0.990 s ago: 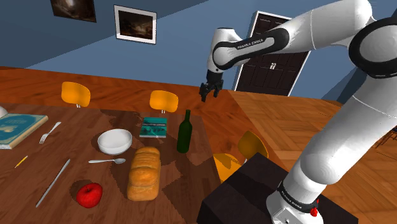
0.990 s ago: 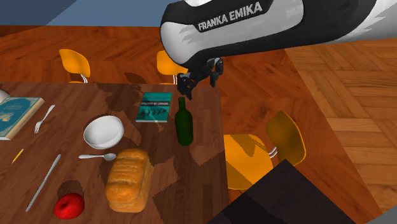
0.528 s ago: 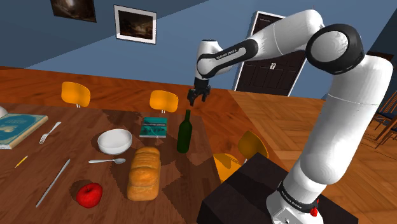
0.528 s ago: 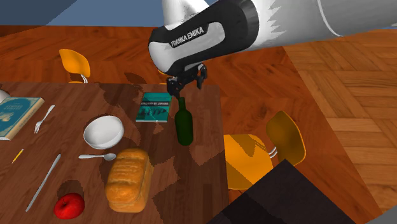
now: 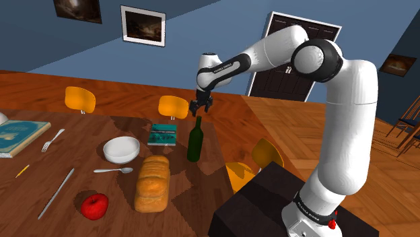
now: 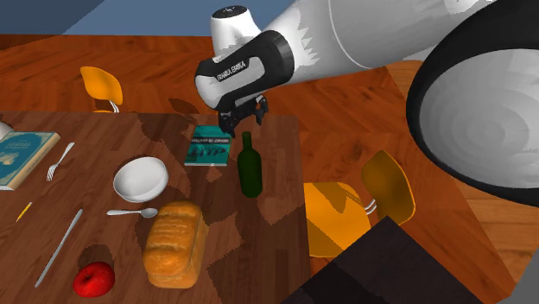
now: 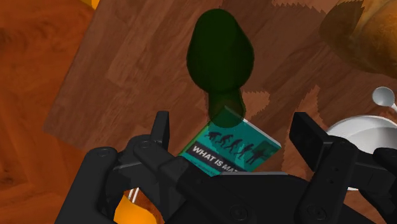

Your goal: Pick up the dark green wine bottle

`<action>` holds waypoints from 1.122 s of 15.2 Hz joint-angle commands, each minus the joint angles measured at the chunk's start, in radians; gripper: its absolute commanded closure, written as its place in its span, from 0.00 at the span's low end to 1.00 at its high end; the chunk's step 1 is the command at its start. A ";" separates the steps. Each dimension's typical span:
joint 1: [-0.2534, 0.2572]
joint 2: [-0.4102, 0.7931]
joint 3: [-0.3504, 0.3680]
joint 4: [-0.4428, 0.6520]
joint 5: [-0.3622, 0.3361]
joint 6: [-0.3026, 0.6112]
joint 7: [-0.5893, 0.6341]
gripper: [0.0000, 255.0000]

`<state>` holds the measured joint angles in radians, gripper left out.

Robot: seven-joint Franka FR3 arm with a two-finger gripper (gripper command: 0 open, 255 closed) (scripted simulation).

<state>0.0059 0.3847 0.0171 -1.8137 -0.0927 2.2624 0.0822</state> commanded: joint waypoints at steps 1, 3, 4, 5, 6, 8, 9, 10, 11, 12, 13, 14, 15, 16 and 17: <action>0.000 0.022 -0.001 0.003 -0.001 0.020 0.002 0.00; 0.001 0.037 -0.001 -0.004 -0.003 0.041 0.004 0.00; 0.001 0.044 -0.002 -0.007 -0.004 0.052 0.005 0.00; 0.001 0.056 -0.002 -0.012 -0.005 0.068 0.007 0.00; 0.001 0.056 -0.002 -0.012 -0.005 0.069 0.007 0.00; 0.001 0.057 -0.002 -0.012 -0.005 0.070 0.007 1.00; 0.001 0.057 -0.002 -0.012 -0.005 0.070 0.007 1.00; 0.001 0.058 -0.002 -0.012 -0.005 0.070 0.007 1.00; 0.001 0.058 -0.002 -0.012 -0.005 0.070 0.007 1.00; 0.001 0.058 -0.002 -0.012 -0.005 0.070 0.007 1.00; 0.001 0.058 -0.003 -0.012 -0.005 0.071 0.006 1.00; 0.001 0.058 -0.002 -0.012 -0.005 0.070 0.007 1.00; 0.001 0.058 -0.002 -0.012 -0.005 0.070 0.007 1.00; 0.001 0.058 -0.003 -0.012 -0.005 0.070 0.006 1.00; 0.001 0.056 -0.002 -0.012 -0.005 0.068 0.007 1.00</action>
<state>0.0066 0.4411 0.0147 -1.8252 -0.0978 2.3318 0.0890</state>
